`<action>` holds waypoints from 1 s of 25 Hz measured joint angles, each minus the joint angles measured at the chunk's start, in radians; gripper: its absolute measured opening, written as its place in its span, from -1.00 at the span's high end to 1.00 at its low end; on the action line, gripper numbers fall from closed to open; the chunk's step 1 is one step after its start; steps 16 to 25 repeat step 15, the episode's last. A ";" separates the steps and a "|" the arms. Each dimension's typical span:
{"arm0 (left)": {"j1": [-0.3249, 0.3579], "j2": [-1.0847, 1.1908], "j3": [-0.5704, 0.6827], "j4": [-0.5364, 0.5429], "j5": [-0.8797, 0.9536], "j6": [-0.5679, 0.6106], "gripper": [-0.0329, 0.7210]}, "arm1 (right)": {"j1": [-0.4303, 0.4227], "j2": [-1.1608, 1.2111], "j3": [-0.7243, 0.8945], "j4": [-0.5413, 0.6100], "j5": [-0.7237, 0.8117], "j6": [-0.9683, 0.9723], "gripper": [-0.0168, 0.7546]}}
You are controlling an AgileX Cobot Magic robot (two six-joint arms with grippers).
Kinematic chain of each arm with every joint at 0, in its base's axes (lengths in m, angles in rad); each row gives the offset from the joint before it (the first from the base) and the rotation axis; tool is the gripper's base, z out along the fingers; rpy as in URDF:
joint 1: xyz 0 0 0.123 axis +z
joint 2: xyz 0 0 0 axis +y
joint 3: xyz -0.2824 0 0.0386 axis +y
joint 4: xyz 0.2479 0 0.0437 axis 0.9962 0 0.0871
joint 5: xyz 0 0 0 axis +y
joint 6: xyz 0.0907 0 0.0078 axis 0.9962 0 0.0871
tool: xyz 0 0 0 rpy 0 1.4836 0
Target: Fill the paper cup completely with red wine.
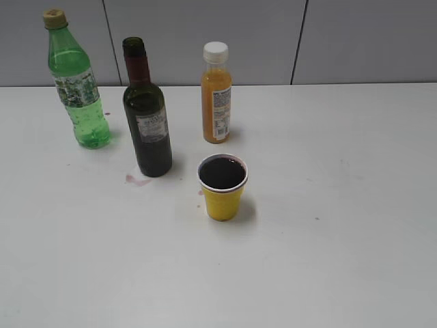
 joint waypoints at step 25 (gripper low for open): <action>0.032 0.000 0.000 0.000 0.000 0.000 -0.66 | 0.000 0.000 0.000 0.001 0.000 0.000 -0.56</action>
